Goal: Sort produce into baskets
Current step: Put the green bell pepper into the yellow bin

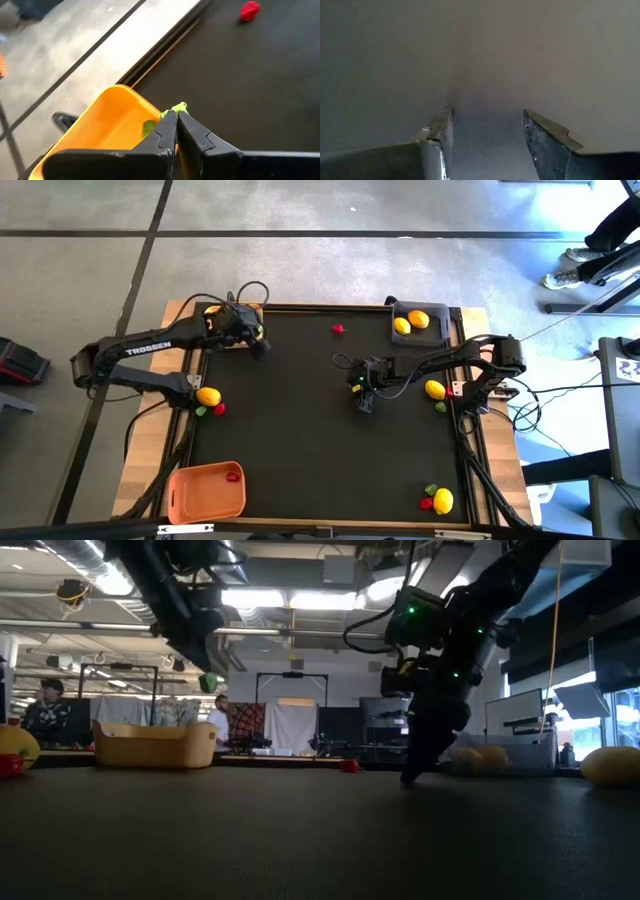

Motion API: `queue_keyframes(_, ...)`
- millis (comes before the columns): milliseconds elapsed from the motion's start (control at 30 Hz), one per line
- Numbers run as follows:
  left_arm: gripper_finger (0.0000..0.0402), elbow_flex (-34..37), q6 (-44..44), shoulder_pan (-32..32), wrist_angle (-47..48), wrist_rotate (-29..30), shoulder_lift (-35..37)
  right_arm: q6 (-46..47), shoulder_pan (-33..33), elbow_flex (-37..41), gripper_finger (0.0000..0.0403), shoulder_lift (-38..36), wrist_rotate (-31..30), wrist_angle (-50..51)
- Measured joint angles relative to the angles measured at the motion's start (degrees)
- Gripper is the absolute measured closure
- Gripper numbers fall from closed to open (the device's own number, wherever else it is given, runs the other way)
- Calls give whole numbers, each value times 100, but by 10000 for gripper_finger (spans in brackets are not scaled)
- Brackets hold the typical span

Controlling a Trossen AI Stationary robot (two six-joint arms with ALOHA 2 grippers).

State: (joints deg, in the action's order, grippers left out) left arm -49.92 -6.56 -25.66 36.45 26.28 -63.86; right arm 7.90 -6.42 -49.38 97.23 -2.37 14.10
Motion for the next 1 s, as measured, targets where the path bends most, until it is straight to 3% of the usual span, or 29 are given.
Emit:
queue_keyframes(700,394,-2,-145,-1582,374,-15,-10,70,2,0,221,20,-90,-457)
queue_keyframes(1000,394,-2,-279,-1901,728,-245,-549,74,2,0,221,20,-90,-469)
